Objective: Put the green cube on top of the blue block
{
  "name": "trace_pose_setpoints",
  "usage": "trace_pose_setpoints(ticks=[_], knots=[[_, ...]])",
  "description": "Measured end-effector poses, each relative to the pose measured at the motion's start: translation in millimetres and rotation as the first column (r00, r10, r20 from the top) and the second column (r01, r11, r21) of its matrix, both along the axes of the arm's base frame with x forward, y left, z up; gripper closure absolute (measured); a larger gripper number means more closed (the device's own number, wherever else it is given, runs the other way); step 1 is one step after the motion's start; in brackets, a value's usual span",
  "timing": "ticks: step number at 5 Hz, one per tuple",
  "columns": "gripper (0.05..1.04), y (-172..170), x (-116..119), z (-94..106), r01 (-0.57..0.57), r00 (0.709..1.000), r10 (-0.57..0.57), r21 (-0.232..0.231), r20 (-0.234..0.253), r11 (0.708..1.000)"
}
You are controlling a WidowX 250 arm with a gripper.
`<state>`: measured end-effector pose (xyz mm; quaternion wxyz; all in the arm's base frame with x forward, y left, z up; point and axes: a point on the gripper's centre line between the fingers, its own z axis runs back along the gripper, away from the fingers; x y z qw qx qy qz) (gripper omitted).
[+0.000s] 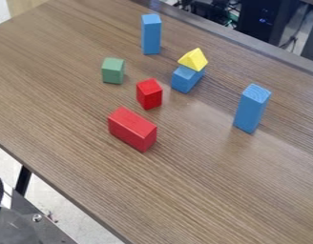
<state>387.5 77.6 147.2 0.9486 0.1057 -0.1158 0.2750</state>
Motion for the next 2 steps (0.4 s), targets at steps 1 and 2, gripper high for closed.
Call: trace_pose_setpoints(ticks=[1, 2], knots=[[0.084, -0.7, -2.2, -16.7, -0.002, 0.999, 0.001, -0.008, -0.045, 1.000], [0.084, 2.6, -15.2, -31.4, -0.086, 0.993, 0.085, -0.016, -0.084, 0.996]])
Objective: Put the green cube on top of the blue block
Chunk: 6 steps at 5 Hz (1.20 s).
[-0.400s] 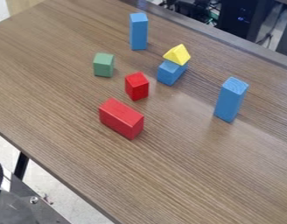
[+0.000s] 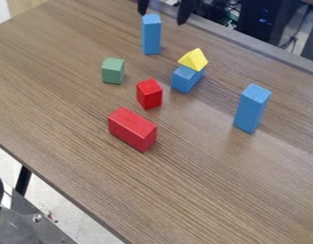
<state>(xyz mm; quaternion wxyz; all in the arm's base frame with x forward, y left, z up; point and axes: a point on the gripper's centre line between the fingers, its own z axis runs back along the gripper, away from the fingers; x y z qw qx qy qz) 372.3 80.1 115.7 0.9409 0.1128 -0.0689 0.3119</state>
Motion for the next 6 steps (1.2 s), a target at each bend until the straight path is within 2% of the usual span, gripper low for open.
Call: trace_pose_setpoints(ticks=[1, 2, 3, 4, 5, 6], knots=[[0.084, 1.7, -12.0, 5.5, -0.035, 0.999, 0.035, 0.007, 0.016, 0.999], [0.084, 2.8, -33.6, 12.5, -0.012, 1.000, 0.011, 0.021, 0.029, 1.000], [0.084, 7.6, -49.8, 10.7, 0.120, 0.993, -0.120, -0.026, -0.014, 0.992], [0.084, 15.5, -61.4, 0.1, 0.294, 0.951, -0.302, -0.104, -0.064, 0.950], [0.084, 22.9, -67.3, -6.2, 0.413, 0.904, -0.426, -0.177, -0.039, 0.893], [0.084, 30.0, -70.8, -16.5, 0.432, 0.892, -0.447, -0.168, -0.068, 0.886]])
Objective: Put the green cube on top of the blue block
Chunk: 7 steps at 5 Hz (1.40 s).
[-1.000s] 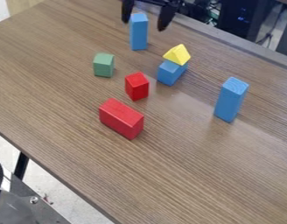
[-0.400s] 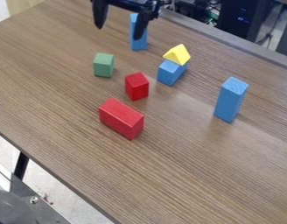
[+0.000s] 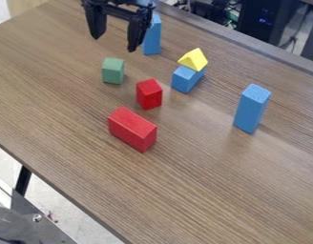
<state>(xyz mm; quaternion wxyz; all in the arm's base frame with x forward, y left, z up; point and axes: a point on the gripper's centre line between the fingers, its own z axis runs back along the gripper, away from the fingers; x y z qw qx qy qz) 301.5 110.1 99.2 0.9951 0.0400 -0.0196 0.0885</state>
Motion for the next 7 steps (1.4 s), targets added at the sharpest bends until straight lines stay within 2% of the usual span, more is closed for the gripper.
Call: trace_pose_setpoints(ticks=[1, 2, 3, 4, 5, 7], knots=[[0.084, 3.0, -1.0, -15.5, -0.005, 1.000, 0.005, 0.050, -0.009, 0.999], [0.084, 7.4, -1.0, -29.6, -0.042, 0.999, 0.045, 0.126, -0.020, 0.991], [0.084, 4.6, 3.2, -39.0, -0.040, 0.999, 0.043, 0.141, -0.023, 0.989], [0.084, 4.2, 6.6, -40.6, -0.051, 0.999, 0.052, 0.134, -0.002, 0.990], [0.084, 5.7, 5.7, -46.4, -0.060, 0.998, 0.062, 0.126, -0.014, 0.990], [0.084, 10.8, 8.9, -48.8, -0.096, 0.995, 0.097, 0.135, 0.005, 0.986]])
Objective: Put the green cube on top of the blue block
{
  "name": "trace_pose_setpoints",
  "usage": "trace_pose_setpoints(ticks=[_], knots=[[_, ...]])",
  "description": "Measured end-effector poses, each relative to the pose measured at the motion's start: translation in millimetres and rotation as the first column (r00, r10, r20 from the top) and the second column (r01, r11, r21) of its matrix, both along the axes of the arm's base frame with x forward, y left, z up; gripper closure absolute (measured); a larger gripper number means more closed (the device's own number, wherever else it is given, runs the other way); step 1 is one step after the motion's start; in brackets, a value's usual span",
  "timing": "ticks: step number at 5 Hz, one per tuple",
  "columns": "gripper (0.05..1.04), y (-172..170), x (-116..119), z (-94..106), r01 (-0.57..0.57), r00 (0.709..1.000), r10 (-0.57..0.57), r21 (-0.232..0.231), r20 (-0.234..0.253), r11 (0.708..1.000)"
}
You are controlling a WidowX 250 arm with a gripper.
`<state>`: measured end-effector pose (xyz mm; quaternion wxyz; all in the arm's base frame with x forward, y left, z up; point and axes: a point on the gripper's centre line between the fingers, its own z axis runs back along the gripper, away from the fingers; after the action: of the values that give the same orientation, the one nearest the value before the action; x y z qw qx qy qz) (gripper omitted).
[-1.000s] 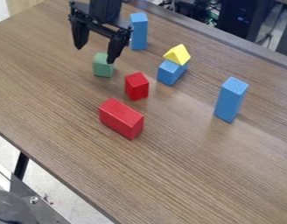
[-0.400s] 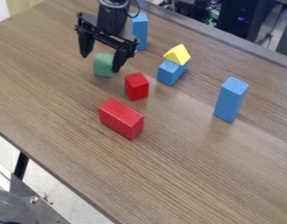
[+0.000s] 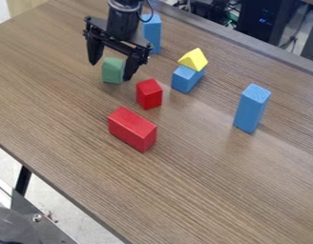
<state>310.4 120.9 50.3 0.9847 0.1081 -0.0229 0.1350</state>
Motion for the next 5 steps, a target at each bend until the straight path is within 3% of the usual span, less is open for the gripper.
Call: trace_pose_setpoints(ticks=[1, 3, 4, 5], knots=[[0.084, 1.9, 1.6, 0.3, -0.009, 1.000, 0.009, 0.016, 0.013, 1.000], [0.118, 6.5, -1.8, -7.2, -0.051, 0.999, 0.051, 0.003, 0.003, 0.999], [0.420, 3.9, -4.6, -14.2, -0.093, 0.995, 0.094, -0.030, 0.024, 0.995], [0.533, 4.7, -3.2, -16.2, -0.115, 0.992, 0.118, -0.052, 0.054, 0.992]])
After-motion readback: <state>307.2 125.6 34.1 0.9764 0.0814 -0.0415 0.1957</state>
